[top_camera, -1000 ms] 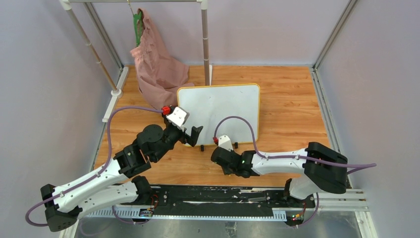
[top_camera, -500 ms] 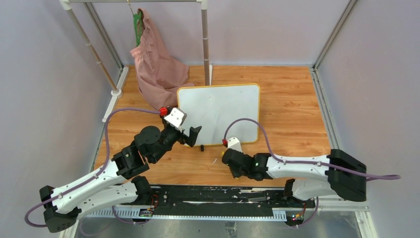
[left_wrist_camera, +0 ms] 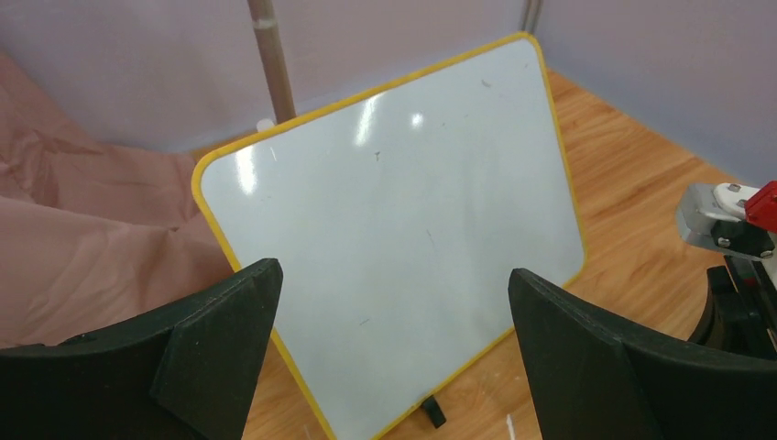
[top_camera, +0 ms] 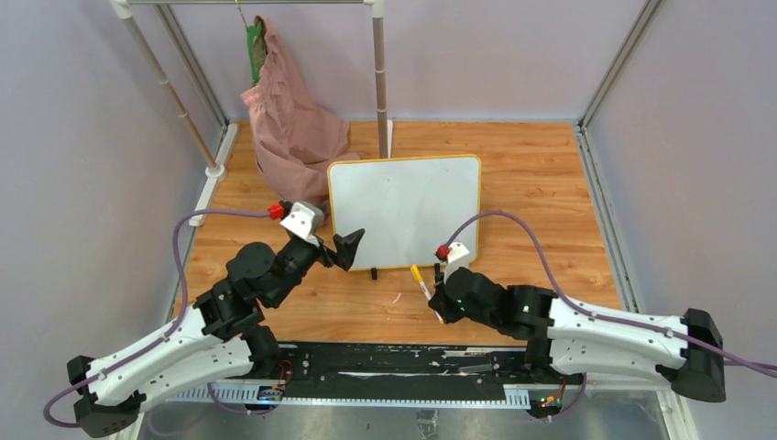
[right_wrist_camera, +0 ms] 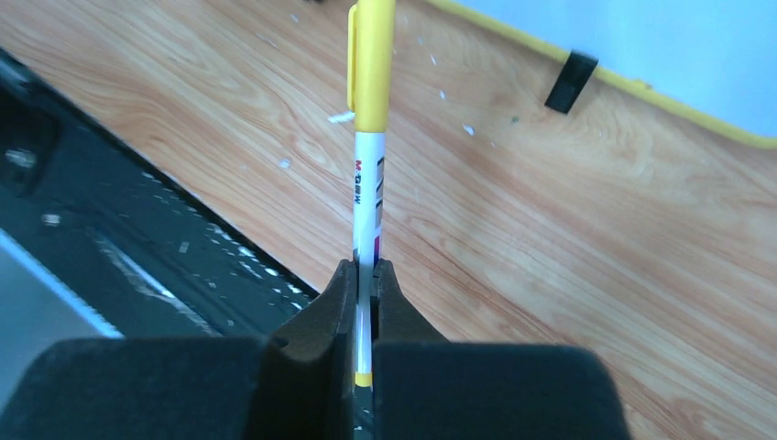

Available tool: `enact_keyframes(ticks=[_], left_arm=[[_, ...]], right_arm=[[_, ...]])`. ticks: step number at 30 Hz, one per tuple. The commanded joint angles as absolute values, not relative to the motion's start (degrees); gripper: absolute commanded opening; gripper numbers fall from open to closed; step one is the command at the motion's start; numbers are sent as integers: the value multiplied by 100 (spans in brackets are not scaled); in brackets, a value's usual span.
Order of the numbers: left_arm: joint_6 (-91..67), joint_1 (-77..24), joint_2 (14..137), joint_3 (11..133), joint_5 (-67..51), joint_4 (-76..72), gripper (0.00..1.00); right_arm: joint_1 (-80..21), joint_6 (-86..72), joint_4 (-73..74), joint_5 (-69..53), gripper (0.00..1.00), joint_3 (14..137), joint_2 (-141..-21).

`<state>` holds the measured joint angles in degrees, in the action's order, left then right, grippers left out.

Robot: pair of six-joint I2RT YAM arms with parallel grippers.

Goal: Write a sentence on the whiteboard
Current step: Open the whiteboard marker at the center of the board.

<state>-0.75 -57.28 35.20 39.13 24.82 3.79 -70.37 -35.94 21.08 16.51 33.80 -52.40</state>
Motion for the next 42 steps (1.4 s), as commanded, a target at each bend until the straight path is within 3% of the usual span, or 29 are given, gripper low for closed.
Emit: enact_keyframes(ticks=[1,11,21,42], left_arm=[[-377,-5792,3089,3829,2421,-357,100],[-1779,-5789,3044,4294,2607,201,100],[-3566,-5790,2871,4294,2687,225,100],[-3344,-5792,3753,4679,759,-133,96]], right_arm=[[-7090,-3380,2103,1650,0,3443,-4503],[-7093,-2637,1119,1845,0,4007,-3944],[-7093,-2312,-467,1734,0,4229,-4285],[-7091,-2197,-914,1288,0,4444,-4534]])
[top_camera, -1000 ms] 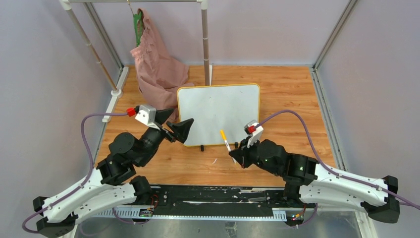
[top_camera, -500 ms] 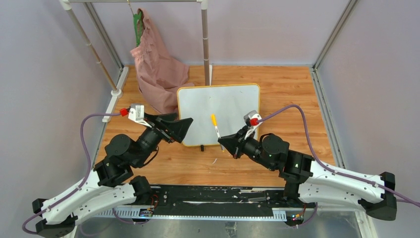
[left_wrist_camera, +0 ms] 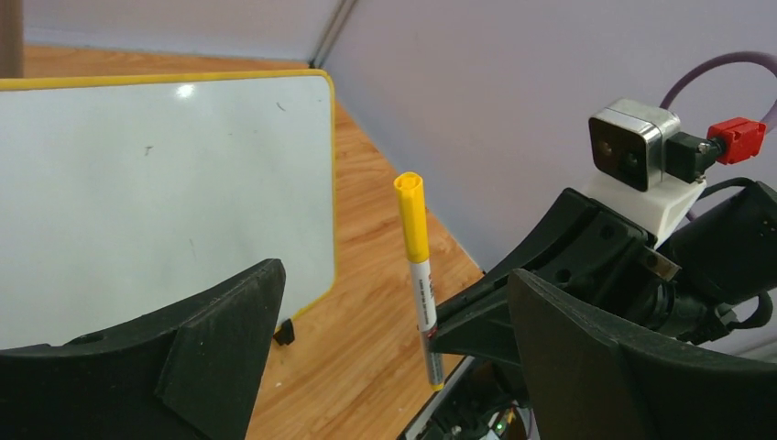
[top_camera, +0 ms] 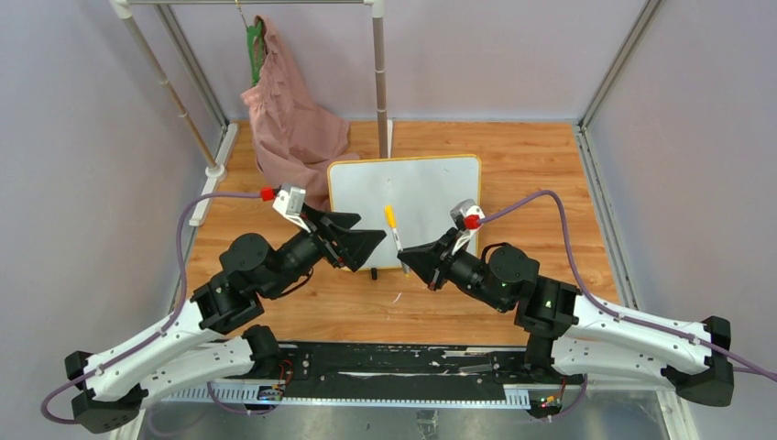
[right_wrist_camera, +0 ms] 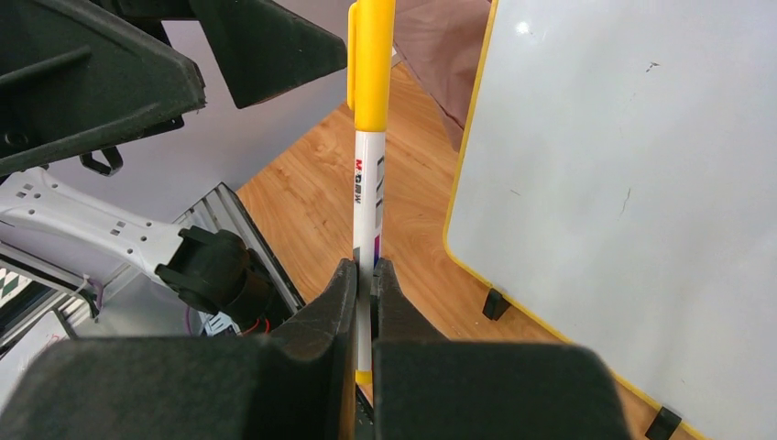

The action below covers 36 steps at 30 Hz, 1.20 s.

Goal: Write a sentence on the whiteboard
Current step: Open the whiteboard marker at the center of the board.

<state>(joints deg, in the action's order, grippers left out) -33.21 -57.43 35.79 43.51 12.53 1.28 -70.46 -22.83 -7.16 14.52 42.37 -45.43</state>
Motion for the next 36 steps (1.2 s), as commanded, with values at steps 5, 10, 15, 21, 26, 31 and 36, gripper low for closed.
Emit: enact_keyframes(ticks=[5,10,15,21,26,31,36], left_arm=[[-3392,-5790,3990,4833,315,-212,92],[-3514,-5791,4170,4911,206,-227,82],[-3615,-5779,4403,5025,177,-178,67],[-3841,-5766,4490,5054,490,-83,51],[-3931,-5739,4521,5080,563,-70,38],[-3967,-5730,4476,5052,658,-70,25],[-3999,-5730,4371,4995,691,-142,9]], right_arm=[[-7088,-2185,-905,1129,0,4447,-4500],[-7093,-2198,-899,1001,0,4441,-4506],[-7088,-2209,-888,923,0,4465,-4493],[-7097,-2206,-816,897,0,4469,-4451],[-7099,-2207,-802,897,0,4442,-4419],[-7102,-2183,-753,842,0,4463,-4403],[-7102,-2212,-606,698,0,4499,-4396]])
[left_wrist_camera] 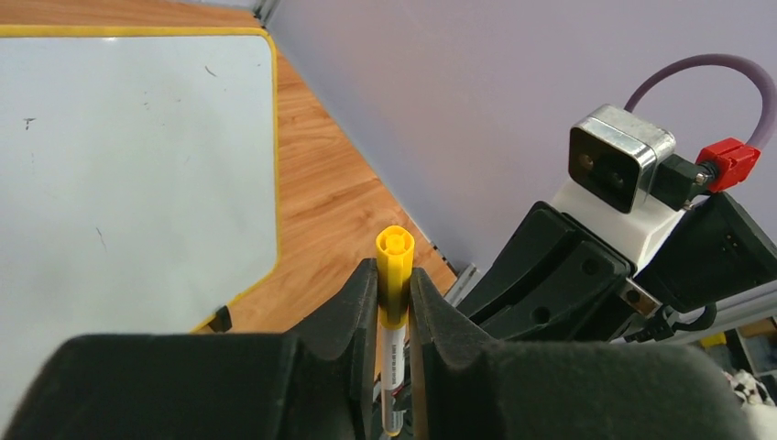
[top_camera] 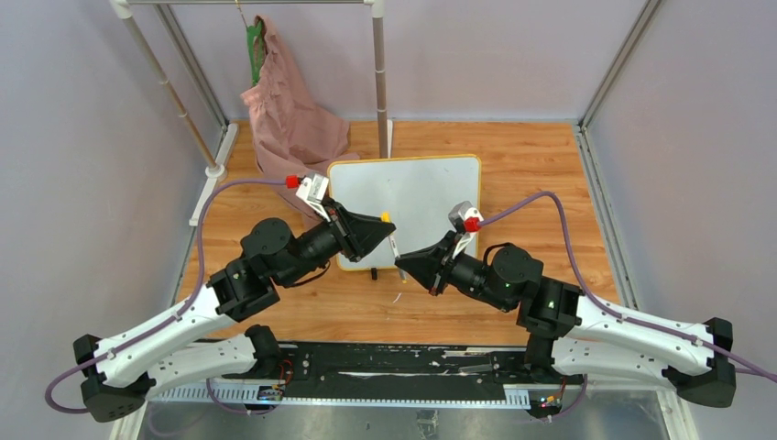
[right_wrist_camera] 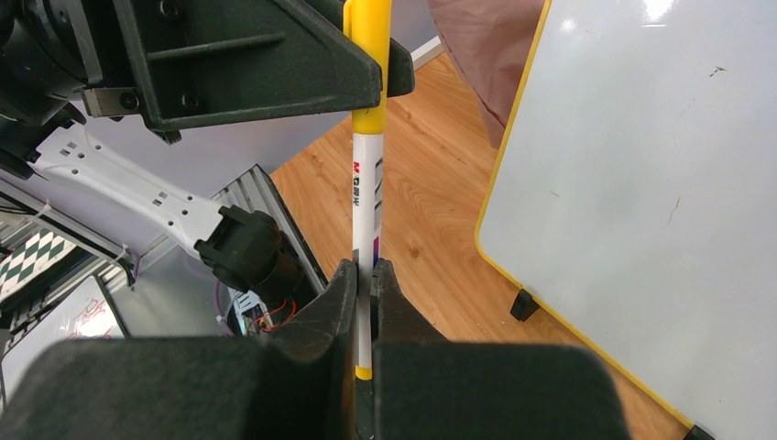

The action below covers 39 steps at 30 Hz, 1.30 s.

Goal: Write a sentence on the whiteboard
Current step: Open the whiteboard marker at the center of the board.

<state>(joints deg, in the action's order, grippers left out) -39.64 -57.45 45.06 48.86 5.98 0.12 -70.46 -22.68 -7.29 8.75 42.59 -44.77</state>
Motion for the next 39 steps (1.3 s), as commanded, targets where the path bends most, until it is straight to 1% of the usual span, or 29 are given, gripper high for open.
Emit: enact_keyframes(ticks=[1,2,3,4,5,6,8,11,13,15,17,20,25,28,30,32,34,39], left_arm=[[-3999,-5723,4347,4980,675,-167,6],[-4011,-5723,4323,4963,660,-200,2],[-4015,-5722,4302,4946,616,-228,0],[-4031,-5722,4291,4929,573,-263,0],[-4067,-5723,4274,4900,526,-320,0],[-4102,-5722,4250,4863,480,-377,0],[-4153,-5722,4194,4776,361,-509,0],[-4183,-5721,4081,4655,199,-632,0],[-4192,-5722,3999,4577,125,-713,0],[-4186,-5721,3915,4525,43,-793,0],[-4167,-5722,3875,4522,-55,-835,0],[-4166,-5722,3841,4511,-245,-886,0],[-4199,-5721,3714,4468,-410,-1027,0],[-4216,-5722,3630,4465,-418,-1064,0],[-4244,-5722,3594,4465,-389,-1079,0],[-4261,-5722,3564,4463,-326,-1113,0],[-4285,-5722,3522,4453,-128,-1121,0],[-4298,-5722,3455,4458,391,-1223,0]], right_arm=[[-7102,-2227,-554,668,0,4526,-4396],[-7102,-2264,-520,648,3,4560,-4401],[-7102,-2298,-504,635,16,4592,-4403],[-7102,-2341,-501,621,29,4615,-4411],[-7100,-2383,-508,622,38,4647,-4420],[-7101,-2430,-514,636,46,4680,-4441],[-7102,-2542,-568,659,57,4744,-4484],[-7100,-2678,-830,638,68,4780,-4533],[-7093,-2739,-952,604,71,4842,-4582],[-7093,-2743,-958,529,71,4963,-4661],[-7088,-2763,-1026,407,70,5067,-4760],[-7093,-2849,-1164,274,66,5193,-4942],[-7093,-2972,-1331,89,52,5335,-5126],[-7093,-2997,-1331,-160,37,5353,-5158],[-7093,-3005,-1335,-196,25,5317,-5139],[-7093,-3012,-1323,-225,11,5256,-5110],[-7093,-3015,-1283,-246,0,5198,-5061],[-7092,-3055,-1222,-150,0,4926,-4830]])
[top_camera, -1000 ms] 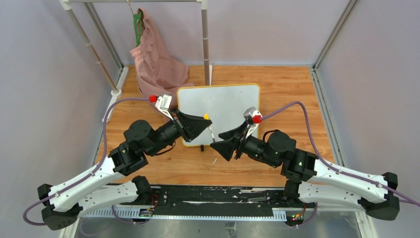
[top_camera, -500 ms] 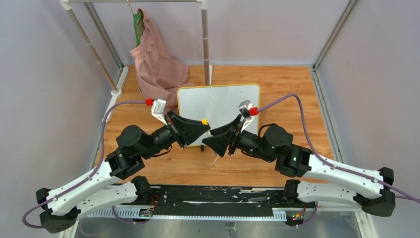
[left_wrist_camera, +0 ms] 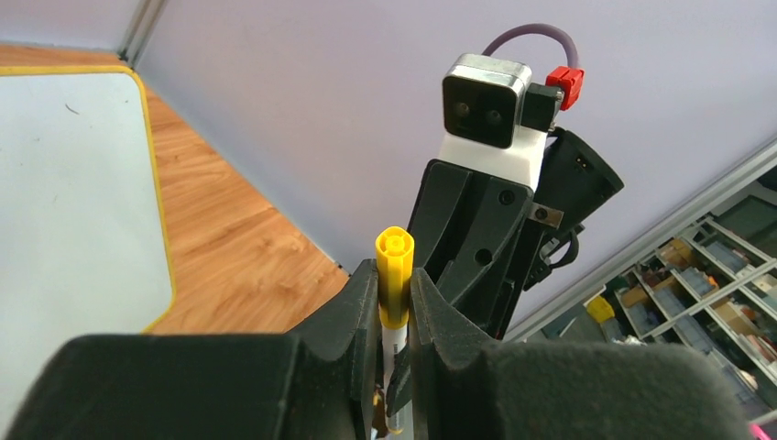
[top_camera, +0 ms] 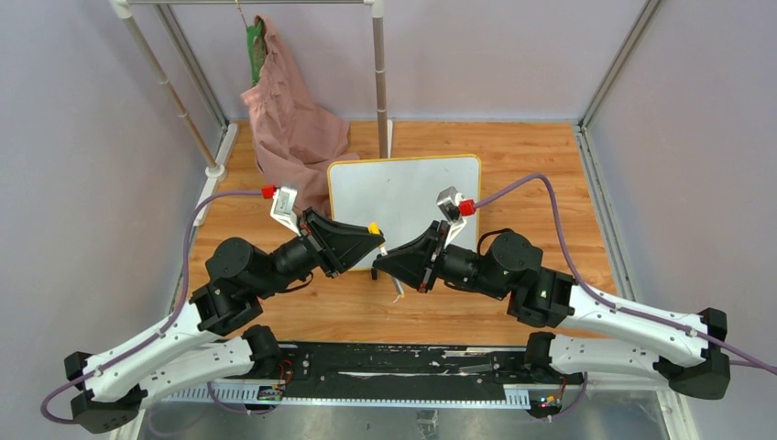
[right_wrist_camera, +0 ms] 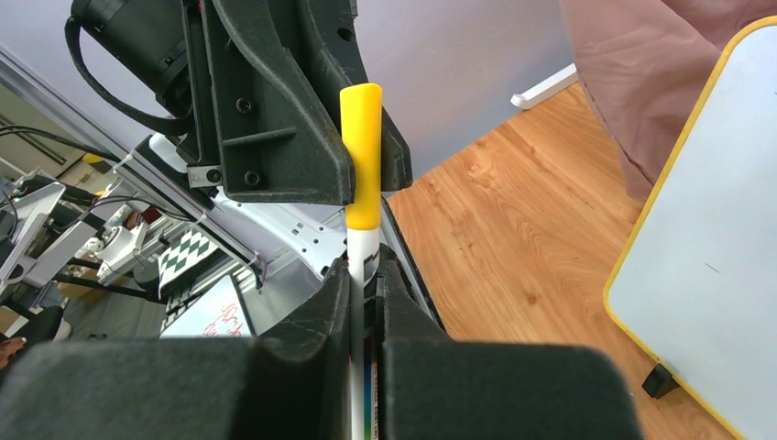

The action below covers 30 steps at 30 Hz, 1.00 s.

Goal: Write a sentence on the whiteboard
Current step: Open the whiteboard marker at the center of the board.

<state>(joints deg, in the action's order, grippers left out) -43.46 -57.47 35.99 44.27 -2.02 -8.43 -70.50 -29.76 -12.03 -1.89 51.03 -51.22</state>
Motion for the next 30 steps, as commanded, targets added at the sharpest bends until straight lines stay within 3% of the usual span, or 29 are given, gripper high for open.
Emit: enact_keyframes(ticks=[1,30], left_arm=[[-4291,-5723,3476,4490,437,-1234,0],[-3996,-5712,3866,4815,1091,-1365,0]], right_arm=[[-7093,-3070,-1222,-123,0,4869,-4784],[-7090,-3268,-1029,-88,0,4330,-4157]])
